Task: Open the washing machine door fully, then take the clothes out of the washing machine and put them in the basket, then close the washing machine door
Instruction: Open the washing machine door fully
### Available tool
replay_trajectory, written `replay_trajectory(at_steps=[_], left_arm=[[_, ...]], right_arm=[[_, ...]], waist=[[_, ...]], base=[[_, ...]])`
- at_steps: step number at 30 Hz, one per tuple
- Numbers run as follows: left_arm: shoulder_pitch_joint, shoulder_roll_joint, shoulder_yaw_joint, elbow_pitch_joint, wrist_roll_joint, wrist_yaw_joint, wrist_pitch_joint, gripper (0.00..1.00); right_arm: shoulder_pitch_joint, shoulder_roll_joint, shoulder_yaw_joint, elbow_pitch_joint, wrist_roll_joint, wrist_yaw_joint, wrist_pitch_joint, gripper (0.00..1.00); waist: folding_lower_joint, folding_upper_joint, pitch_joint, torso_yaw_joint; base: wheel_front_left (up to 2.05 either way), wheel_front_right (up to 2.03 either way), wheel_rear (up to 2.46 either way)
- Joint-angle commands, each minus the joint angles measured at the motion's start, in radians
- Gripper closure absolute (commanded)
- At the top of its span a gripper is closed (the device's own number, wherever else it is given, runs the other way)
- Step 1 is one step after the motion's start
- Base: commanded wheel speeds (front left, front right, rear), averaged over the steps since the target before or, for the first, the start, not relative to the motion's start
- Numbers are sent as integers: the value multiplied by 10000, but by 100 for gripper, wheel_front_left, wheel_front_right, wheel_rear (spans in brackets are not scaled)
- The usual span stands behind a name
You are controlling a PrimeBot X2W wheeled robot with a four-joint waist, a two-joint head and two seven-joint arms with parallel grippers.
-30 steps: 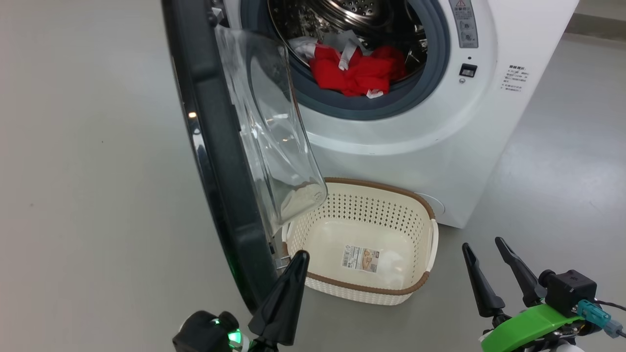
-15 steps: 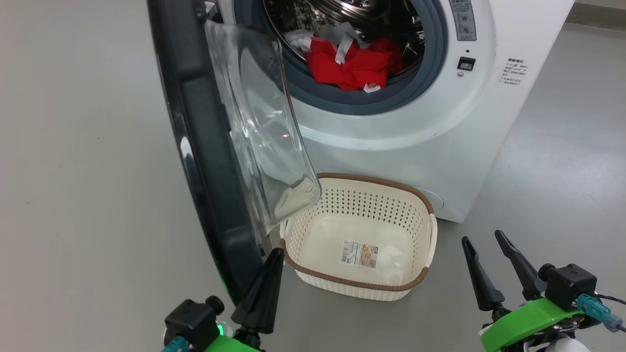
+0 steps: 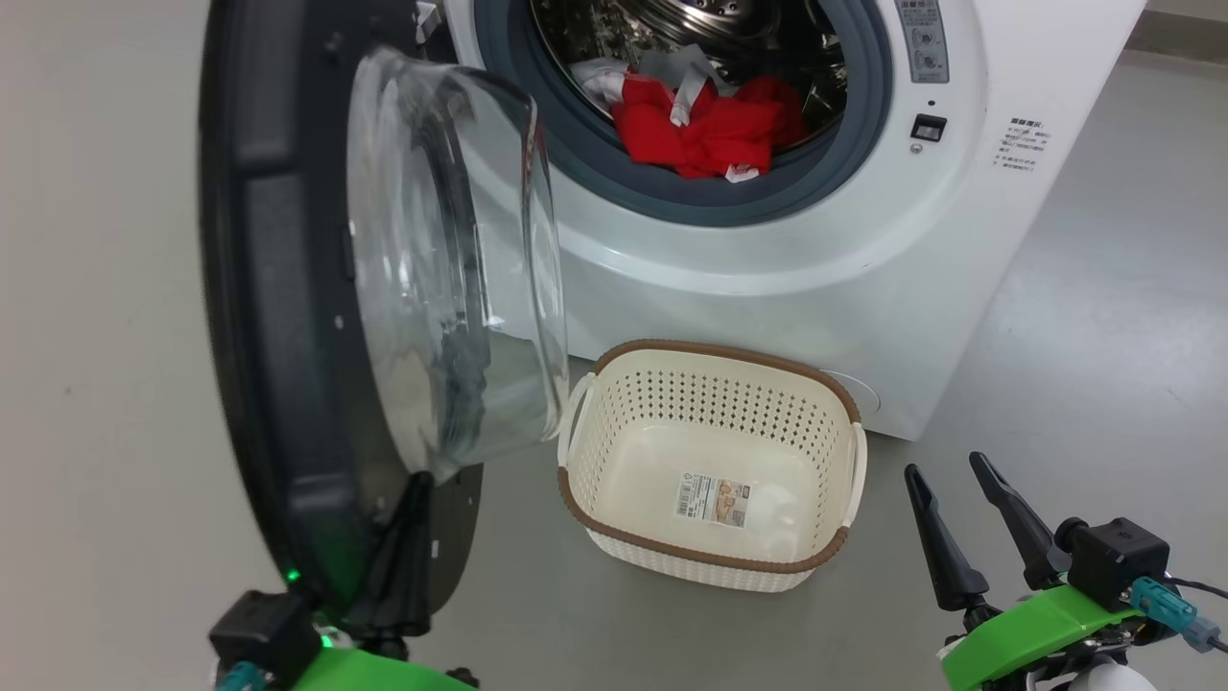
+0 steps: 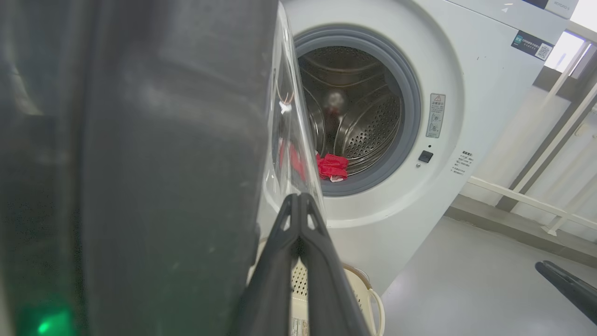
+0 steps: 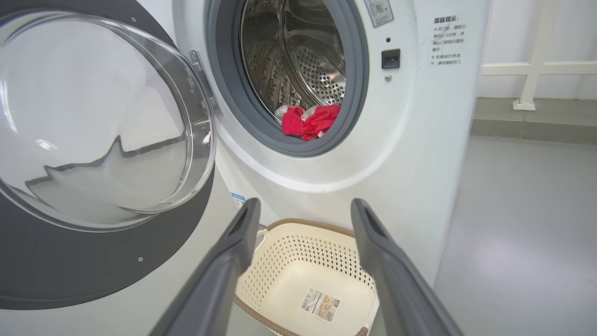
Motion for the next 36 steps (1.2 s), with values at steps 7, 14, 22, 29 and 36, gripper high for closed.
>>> replay_trajectory(at_steps=[7,14,22,29,36], left_arm=[[2,125,2122,-72,692,-1,-48,100],[-215,131,3575,153,1169,-230,-48,100],[-782,174,4834,501,1689,-455,-48,100],[-1394,324,5974,1091,2000,-654,-48,100],[-2181,708,6864,1921,2267,-948,-48,100]], right_arm=[[-241,-111,350,-291,-24,65,-65,0],[-349,-200,446,-262,-24,65,-65,0],[-465,-301,558,-251,-16,65,-65,0],[-625,-418,677,-278,-6,65,-65,0],[-819,-585,695,-292,3,65,-65,0]], waist=[[0,0,106,13],[0,0,318,-36],[0,0,476,-52],[0,0,692,-78],[0,0,1056,-80]], base=[[0,0,0],[0,0,0],[0,0,0],[0,0,0],[0,0,0]])
